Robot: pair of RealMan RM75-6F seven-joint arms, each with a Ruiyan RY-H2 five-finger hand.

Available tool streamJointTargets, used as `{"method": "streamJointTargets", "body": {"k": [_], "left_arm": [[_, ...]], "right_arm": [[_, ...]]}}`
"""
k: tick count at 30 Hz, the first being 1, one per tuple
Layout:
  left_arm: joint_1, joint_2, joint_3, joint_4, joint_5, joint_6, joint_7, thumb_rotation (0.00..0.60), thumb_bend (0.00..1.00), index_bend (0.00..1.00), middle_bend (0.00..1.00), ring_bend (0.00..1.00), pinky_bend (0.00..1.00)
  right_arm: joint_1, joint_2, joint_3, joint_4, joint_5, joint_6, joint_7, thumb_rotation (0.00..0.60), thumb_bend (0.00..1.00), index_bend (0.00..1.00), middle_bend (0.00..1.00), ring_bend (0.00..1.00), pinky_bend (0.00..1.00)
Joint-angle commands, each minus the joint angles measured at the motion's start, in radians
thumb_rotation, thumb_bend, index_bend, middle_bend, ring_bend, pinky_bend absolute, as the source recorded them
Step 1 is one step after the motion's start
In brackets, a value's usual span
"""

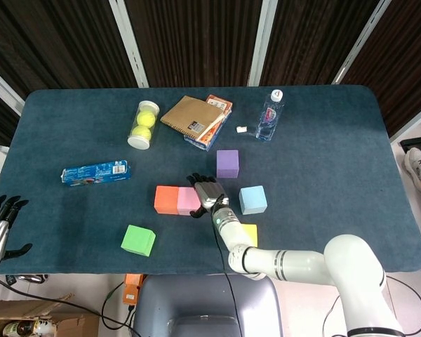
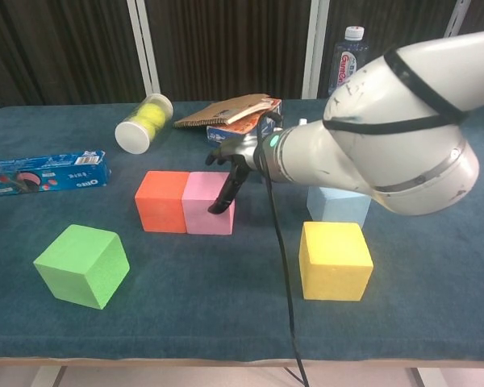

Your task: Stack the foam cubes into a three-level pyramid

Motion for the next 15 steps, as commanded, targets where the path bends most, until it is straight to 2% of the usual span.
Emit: {"method": "streamJointTargets", "body": {"k": [1,6,10,15], "left_arm": [[0.003,0.001,0.0,0.003,-0.002,0.001,-0.005,0.6,0.01,0.19,0.11,0.03,0.05],[0.009,0.004,0.002,0.01,-0.002,0.004,-0.016,0.6,0.01,0.19,0.11,0.03,0.05],[0.017,0.008,0.003,0.01,0.001,0.017,-0.021,0.6,0.01,0.19,0.11,0.03,0.05],[0.017,0.006,0.002,0.015,-0.004,0.013,-0.02,0.6,0.01,0.19,0.11,0.03,0.05]], "right_arm": [[-0.017,0.051,-0.011,-0.072,-0.023,0.018,0.002,0.6,0.2,0.0,0.0,0.0,0.0],[-0.076,0.193,-0.026,-0.248,-0.083,0.07,0.026,0.6,0.2,0.0,0.0,0.0,0.0],[-0.134,0.314,-0.063,-0.366,-0.149,0.128,0.034,0.6,0.2,0.0,0.0,0.0,0.0],[-0.212,0.439,-0.118,-0.441,-0.194,0.137,0.07,0.6,0.2,0.01,0.0,0.0,0.0]]}}
